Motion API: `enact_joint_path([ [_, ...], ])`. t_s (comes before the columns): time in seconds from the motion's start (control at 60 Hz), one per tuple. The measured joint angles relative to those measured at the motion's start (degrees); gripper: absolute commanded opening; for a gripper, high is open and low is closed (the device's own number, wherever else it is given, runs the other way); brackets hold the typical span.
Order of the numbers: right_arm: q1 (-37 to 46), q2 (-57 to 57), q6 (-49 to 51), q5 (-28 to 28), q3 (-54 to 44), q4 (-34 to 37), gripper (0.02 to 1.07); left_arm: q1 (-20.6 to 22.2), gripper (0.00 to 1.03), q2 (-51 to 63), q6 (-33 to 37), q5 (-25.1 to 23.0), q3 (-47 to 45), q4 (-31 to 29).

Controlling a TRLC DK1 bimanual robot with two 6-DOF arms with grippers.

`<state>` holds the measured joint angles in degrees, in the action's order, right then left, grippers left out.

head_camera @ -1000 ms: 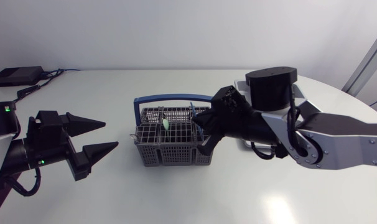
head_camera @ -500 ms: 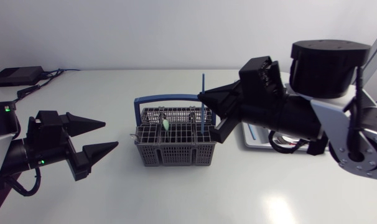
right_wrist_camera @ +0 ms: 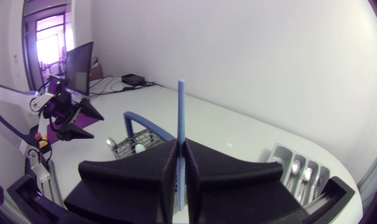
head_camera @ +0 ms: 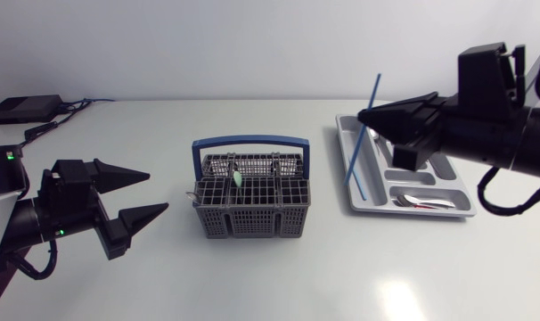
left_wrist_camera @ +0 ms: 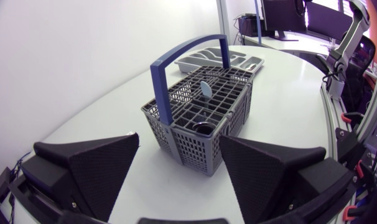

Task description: Unload the cutlery basket into the drawer organizer.

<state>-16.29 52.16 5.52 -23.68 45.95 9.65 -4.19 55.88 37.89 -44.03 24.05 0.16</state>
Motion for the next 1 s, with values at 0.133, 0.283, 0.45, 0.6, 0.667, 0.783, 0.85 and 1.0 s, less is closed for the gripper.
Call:
enact_joint_path([
  [0.133, 8.81, 5.99, 0.52, -1.75, 3.96, 3.21, 0.08, 2.62, 0.98, 0.15, 5.2, 2.67, 0.87, -3.43],
  [0.283, 13.49, 16.15, 1.14, -1.84, 7.89, 5.05, 0.08, 5.4, 0.99, 0.61, 11.63, 5.81, 3.8, -8.44],
  [0.45, 16.2, 26.93, 1.36, -0.81, 13.35, 6.73, 0.08, 8.55, 0.99, 0.7, 19.23, 10.03, 8.46, -16.41],
  [0.6, 17.18, 35.95, 1.55, 0.59, 19.8, 8.41, 0.08, 13.6, 0.99, 1.14, 25.33, 16.02, 11.8, -21.31],
  [0.667, 17.27, 40.0, 1.57, 1.22, 22.97, 9.92, 0.08, 15.63, 0.99, 2.34, 27.45, 18.08, 13.55, -23.69],
  [0.783, 17.27, 46.58, 1.55, 2.12, 28.24, 12.0, 0.08, 18.38, 0.87, 4.83, 30.21, 21.73, 15.8, -24.79],
  [0.85, 17.27, 49.72, 1.53, 2.73, 30.62, 12.7, 0.08, 19.41, 0.76, 5.79, 31.1, 22.34, 16.76, -24.81],
  [1.0, 17.16, 56.7, 1.55, 4.28, 35.95, 14.01, 0.08, 20.85, 0.63, 7.34, 33.44, 23.82, 18.6, -24.72],
])
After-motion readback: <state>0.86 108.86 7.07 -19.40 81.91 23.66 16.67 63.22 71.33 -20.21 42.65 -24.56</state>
